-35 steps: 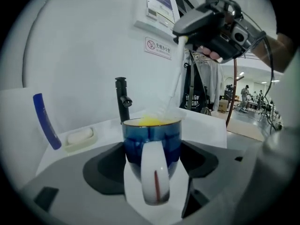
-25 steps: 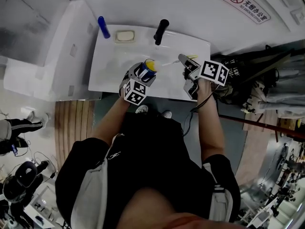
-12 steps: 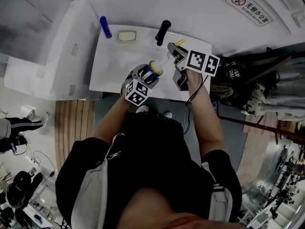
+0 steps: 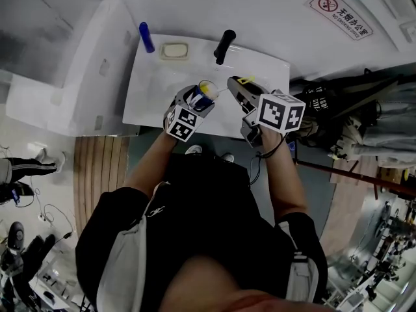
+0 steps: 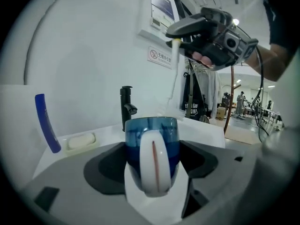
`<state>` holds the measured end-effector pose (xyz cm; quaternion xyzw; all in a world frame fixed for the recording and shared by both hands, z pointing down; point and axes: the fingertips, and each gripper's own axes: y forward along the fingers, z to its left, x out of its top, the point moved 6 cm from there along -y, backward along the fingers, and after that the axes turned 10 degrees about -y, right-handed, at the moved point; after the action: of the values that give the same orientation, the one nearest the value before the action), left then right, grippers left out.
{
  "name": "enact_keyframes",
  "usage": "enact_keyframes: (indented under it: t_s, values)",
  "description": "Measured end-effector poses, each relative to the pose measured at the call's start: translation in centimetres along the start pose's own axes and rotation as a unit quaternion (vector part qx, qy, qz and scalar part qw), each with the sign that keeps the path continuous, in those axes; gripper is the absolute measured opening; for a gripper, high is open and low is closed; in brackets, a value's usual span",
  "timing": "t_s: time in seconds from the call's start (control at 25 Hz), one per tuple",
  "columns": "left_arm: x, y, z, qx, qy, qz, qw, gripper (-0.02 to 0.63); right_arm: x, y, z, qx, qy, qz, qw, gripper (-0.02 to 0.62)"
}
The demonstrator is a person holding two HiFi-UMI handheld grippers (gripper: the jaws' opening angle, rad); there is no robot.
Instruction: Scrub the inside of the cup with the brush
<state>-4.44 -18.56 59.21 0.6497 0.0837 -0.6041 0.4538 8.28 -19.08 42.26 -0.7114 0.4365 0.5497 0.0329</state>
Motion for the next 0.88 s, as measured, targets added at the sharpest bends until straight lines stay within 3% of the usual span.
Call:
enact_keyframes:
  t_s: [0.2,0.44,0.56,0.68,0.88]
  values:
    - [0.4,-0.4,1.3,0.022,-0.017,-0.019,0.9994,0.359,-1.6,-1.5,-3.4,0.007,0.049,0.045,0.998,0.055]
    - [0.6,-0.5,1.2,0.029,0.007,-0.014,0.9995,0.359,-2.5,-1.3,-8.1,0.008,0.149,0.024,0.989,0.055]
    - [0.8,-0.6,1.1,0.029,0.013,-0.014,0.9994,0.324,-2.5,-0.2,-9.5,-0.008,0.155,0.017,0.988,0.055]
    - [0.6,-0.3,1.0,0.021,0.018,-0.008,0.9996,0.314,-1.6,1.2,-9.5,0.017,0.174,-0.003,0.985,0.054]
    - [-0.1,0.2,1.1,0.017,0.004,-0.002,0.9998,0.311,0.5,3.8,-7.6,0.027,0.126,0.003,0.992,0.054]
